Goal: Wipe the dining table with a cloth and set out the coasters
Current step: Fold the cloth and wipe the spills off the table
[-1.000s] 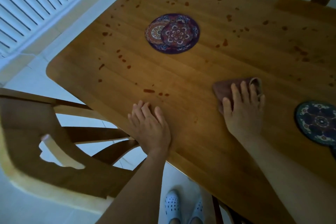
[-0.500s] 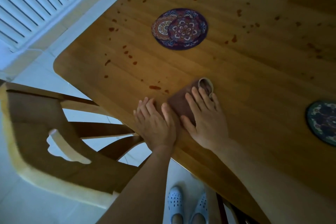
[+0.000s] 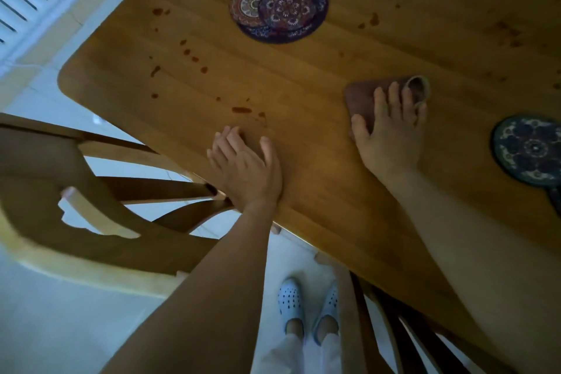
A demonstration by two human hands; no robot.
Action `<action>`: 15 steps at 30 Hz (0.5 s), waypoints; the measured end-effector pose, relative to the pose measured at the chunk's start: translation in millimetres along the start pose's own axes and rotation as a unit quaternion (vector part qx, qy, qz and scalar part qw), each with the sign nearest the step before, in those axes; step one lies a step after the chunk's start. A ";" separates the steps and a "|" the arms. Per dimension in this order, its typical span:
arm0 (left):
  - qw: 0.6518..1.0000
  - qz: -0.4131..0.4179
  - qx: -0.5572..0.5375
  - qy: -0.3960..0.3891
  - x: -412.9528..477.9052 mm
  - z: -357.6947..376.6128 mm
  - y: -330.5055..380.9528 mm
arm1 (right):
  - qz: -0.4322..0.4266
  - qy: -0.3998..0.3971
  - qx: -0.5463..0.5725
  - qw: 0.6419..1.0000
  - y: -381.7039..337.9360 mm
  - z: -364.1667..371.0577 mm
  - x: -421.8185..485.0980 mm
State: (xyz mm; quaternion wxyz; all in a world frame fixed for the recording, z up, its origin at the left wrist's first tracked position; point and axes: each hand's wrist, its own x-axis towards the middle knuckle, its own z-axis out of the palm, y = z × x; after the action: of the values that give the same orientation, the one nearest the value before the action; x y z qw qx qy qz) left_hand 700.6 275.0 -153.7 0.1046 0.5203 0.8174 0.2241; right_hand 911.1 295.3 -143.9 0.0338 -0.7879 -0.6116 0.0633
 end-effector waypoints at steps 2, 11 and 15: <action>1.000 0.001 -0.013 0.005 -0.6 -0.3 0.3 | -0.039 0.002 0.003 0.999 -17.6 2.6 -10.9; 0.967 0.254 0.009 -0.011 -20.5 -3.5 7.5 | -0.256 -0.061 0.023 0.965 73.3 -0.4 -139.3; 0.926 0.356 0.015 -0.121 -43.7 3.8 36.1 | -0.139 -0.042 0.038 0.989 130.8 -8.6 -150.7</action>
State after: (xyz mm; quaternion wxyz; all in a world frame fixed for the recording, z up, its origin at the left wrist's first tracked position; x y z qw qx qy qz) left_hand 750.2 249.7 -142.6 0.1082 0.8017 0.5627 0.1700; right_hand 1001.1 117.0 -143.7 0.0470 -0.6898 -0.7135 0.1140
